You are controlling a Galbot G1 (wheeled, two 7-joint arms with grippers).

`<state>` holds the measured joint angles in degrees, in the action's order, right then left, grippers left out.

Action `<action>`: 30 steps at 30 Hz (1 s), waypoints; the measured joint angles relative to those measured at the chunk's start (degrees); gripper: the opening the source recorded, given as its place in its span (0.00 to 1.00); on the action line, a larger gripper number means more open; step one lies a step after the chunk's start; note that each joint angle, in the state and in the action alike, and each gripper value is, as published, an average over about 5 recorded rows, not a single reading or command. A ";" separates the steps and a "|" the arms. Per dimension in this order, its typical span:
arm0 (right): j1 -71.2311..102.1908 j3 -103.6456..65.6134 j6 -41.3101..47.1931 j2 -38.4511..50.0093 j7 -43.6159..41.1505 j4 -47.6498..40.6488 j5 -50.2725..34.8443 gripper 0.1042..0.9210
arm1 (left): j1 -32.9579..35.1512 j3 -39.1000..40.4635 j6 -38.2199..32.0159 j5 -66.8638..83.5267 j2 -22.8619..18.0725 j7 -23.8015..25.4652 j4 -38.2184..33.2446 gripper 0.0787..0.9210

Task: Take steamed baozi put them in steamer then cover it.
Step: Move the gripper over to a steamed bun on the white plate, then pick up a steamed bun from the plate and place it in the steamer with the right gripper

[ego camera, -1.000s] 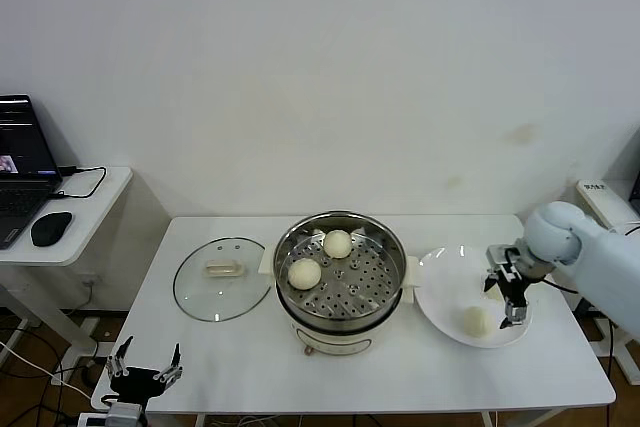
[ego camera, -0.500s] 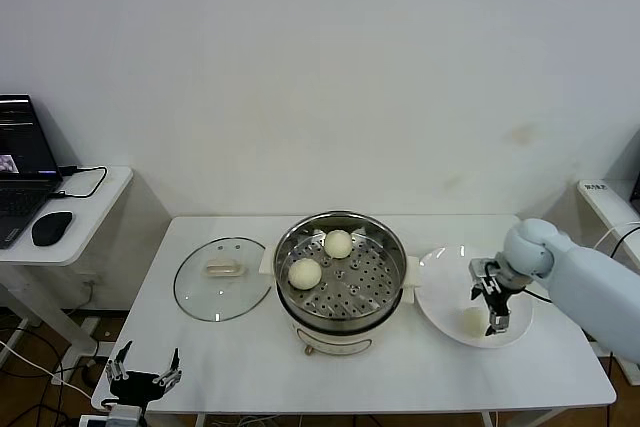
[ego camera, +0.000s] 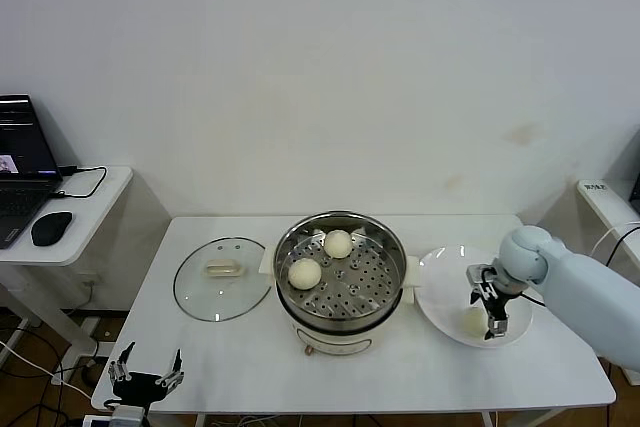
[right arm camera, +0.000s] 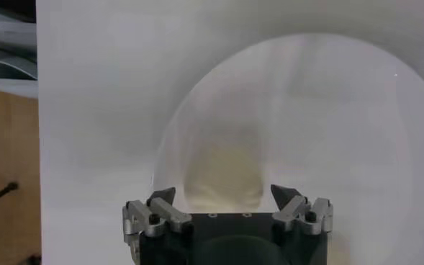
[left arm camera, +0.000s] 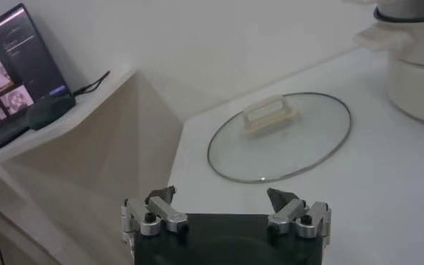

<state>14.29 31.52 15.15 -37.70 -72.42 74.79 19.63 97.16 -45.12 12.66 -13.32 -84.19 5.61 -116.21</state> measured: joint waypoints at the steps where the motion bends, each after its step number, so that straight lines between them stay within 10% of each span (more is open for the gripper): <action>1: 0.10 -0.05 -0.02 -0.01 0.01 -0.04 0.06 0.88 | 0.01 0.01 0.00 -0.01 -0.01 -0.01 0.02 0.88; 14: 0.48 -0.79 0.24 0.85 -0.22 0.53 -0.48 0.57 | -0.14 0.39 -0.02 -0.22 -0.07 -0.12 0.35 0.88; 30: -12.67 4.98 -0.85 2.80 -3.85 3.04 -9.61 0.57 | -1.12 1.11 -0.76 -1.23 -0.31 -0.98 0.37 0.88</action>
<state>1.62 36.50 14.30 -34.90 -76.27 77.83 10.02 96.03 -44.02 11.89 -14.56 -84.50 4.62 -115.84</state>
